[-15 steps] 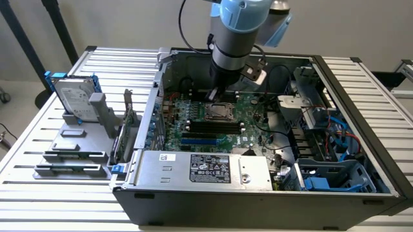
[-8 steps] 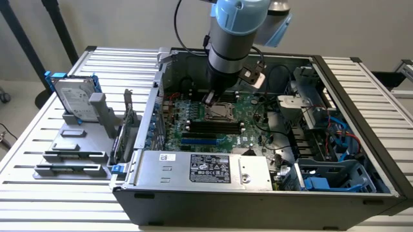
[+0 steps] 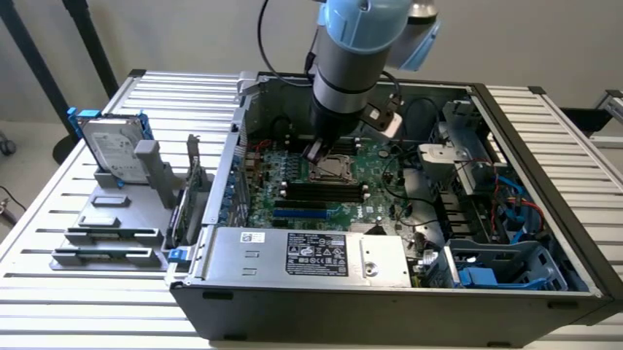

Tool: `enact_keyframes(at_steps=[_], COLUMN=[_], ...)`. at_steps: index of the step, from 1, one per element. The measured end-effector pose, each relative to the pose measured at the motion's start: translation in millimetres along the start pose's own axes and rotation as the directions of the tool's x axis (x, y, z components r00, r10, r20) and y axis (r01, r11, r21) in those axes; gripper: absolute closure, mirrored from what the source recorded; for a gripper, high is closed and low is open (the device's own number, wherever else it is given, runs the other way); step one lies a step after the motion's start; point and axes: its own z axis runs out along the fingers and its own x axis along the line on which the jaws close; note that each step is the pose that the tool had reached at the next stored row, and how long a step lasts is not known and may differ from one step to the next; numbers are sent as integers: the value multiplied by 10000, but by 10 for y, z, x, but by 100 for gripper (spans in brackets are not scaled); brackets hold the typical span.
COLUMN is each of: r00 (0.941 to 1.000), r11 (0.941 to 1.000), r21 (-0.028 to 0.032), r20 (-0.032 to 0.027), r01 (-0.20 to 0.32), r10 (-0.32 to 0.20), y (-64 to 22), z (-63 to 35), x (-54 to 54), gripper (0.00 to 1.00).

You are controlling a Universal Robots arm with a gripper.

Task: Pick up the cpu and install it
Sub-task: 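Install the first cpu locking lever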

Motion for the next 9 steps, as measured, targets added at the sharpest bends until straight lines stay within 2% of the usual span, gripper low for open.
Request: enact_keyframes(at_steps=[4, 9], r00=[10000, 9999], r11=[9999, 9996], r21=[92, 220], r20=[5, 69], r01=[-72, -157], r10=[72, 155], y=[21, 48], z=[-72, -137], x=[-54, -125], gripper=[89, 89])
